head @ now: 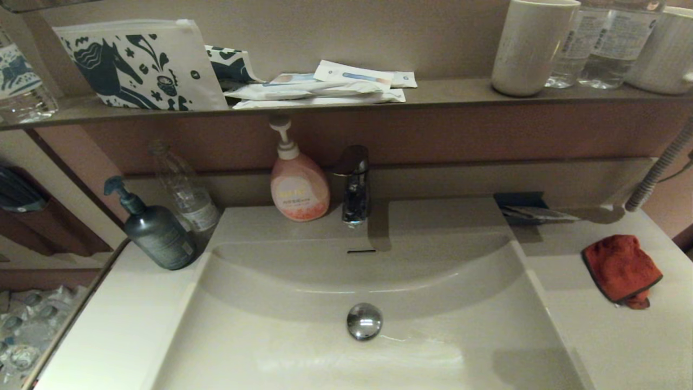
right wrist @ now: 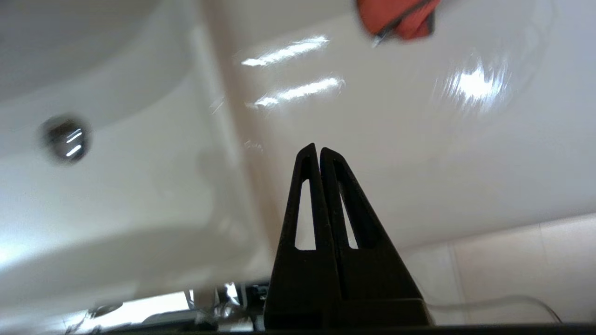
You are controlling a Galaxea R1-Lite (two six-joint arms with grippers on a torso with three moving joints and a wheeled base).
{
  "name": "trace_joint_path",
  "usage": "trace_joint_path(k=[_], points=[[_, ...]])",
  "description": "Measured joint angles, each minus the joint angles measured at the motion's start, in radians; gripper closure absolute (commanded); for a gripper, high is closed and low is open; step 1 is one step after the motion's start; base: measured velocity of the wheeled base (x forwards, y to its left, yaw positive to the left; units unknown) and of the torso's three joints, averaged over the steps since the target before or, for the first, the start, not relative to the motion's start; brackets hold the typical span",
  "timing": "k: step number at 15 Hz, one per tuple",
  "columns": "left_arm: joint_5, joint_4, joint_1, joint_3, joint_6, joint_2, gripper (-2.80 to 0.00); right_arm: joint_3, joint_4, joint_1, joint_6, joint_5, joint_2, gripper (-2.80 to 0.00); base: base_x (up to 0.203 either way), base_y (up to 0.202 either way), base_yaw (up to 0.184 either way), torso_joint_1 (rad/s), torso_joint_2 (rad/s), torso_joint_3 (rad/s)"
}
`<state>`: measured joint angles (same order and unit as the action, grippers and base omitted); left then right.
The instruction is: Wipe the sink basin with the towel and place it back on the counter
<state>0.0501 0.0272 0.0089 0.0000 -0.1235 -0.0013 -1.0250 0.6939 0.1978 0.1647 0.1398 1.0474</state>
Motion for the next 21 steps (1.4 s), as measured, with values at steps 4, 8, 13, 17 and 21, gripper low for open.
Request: trace_joint_path(k=[4, 8, 13, 17, 21], points=[[0.0, 0.0, 0.0, 0.0, 0.0, 0.0, 0.0, 0.019, 0.171, -0.053, 0.002, -0.002, -0.337, 0.0, 0.0, 0.0, 0.0, 0.0, 0.0, 0.0], [0.0, 0.0, 0.0, 0.0, 0.0, 0.0, 0.0, 0.002, 0.378, -0.12, -0.025, -0.004, -0.605, 0.0, 0.0, 0.0, 0.0, 0.0, 0.0, 0.0], [0.0, 0.0, 0.0, 0.0, 0.001, 0.0, 0.0, 0.073, 0.382, -0.178, -0.03, -0.016, -0.848, 0.0, 0.0, 0.0, 0.0, 0.0, 0.0, 0.0], [0.0, 0.0, 0.0, 0.0, 0.001, 0.0, 0.0, 0.347, 0.135, -0.194, -0.069, -0.052, -0.992, 0.0, 0.0, 0.0, 0.0, 0.0, 0.0, 0.0], [0.0, 0.0, 0.0, 0.0, 0.002, 0.0, 0.0, 0.685, -0.253, -0.196, -0.111, -0.114, -1.038, 0.0, 0.0, 0.0, 0.0, 0.0, 0.0, 0.0]])
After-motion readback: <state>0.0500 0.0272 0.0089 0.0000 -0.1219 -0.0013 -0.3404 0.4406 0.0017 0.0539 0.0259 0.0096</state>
